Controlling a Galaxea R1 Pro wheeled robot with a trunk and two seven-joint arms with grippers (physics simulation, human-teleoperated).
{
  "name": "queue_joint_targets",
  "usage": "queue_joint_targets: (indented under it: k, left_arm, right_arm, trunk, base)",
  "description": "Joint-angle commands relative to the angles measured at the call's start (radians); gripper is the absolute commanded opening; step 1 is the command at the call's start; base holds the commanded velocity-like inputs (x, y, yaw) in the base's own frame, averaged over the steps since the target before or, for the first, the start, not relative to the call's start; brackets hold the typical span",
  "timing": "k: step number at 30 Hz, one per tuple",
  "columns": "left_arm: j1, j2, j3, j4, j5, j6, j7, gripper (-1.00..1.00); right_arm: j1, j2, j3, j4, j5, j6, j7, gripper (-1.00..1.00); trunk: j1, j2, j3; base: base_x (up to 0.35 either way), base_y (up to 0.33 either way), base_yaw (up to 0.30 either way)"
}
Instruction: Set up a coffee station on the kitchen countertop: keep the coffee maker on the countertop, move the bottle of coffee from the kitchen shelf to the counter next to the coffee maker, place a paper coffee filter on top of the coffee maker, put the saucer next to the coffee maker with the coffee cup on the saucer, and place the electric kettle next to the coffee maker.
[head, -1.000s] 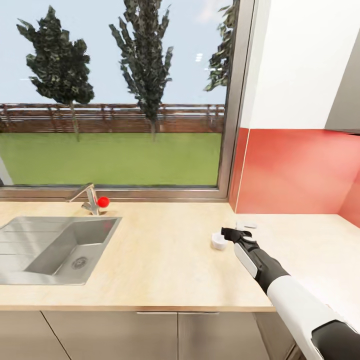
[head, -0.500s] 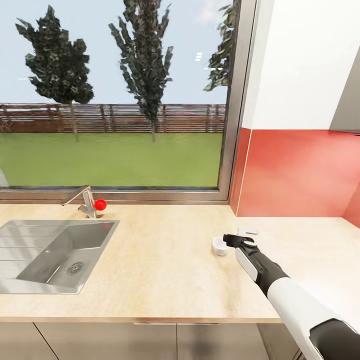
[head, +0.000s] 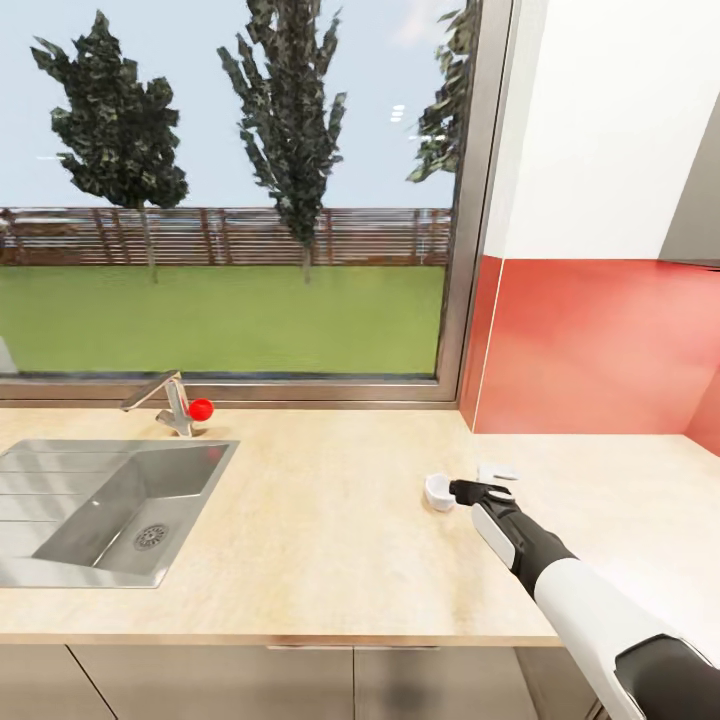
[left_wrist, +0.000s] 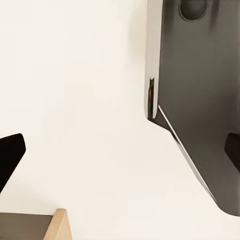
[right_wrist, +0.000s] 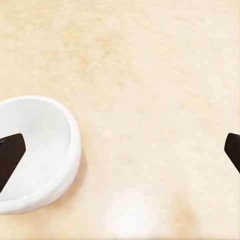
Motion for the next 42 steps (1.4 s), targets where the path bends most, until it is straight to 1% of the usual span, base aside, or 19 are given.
queue_joint_targets:
  k: [1,19,29,36,42]
  left_arm:
    - [0.001,0.000,0.009,-0.002,-0.009,-0.001,-0.006,1.00]
    - [0.000,0.001,0.010,-0.002,-0.009,-0.001,-0.006,1.00]
    - [0.000,0.002,0.010,-0.002,-0.009,-0.001,-0.006,1.00]
    - [0.000,0.001,0.009,-0.002,-0.009,-0.002,-0.006,1.00]
    - [0.000,0.000,0.009,-0.002,-0.009,-0.003,-0.006,1.00]
  right_arm:
    - [0.000,-0.001,0.008,-0.002,-0.007,0.005,-0.008,1.00]
    - [0.000,-0.003,0.008,0.002,-0.006,0.004,-0.008,1.00]
    - [0.000,-0.003,0.008,0.020,-0.006,0.004,-0.008,1.00]
    - [0.000,-0.002,0.008,0.059,-0.008,0.003,-0.007,1.00]
    - [0.000,-0.001,0.008,0.064,-0.008,0.003,-0.007,1.00]
  trunk:
    - [0.000,-0.001,-0.001]
    - [0.000,-0.001,-0.001]
    - [0.000,-0.001,-0.001]
    - [0.000,-0.001,-0.001]
    - [0.000,-0.001,-0.001]
  base:
    - [0.000,0.000,0.000]
    - [0.043,0.008,0.000]
    - [0.001,0.000,0.000]
    - [0.000,0.000,0.000]
    - [0.000,0.000,0.000]
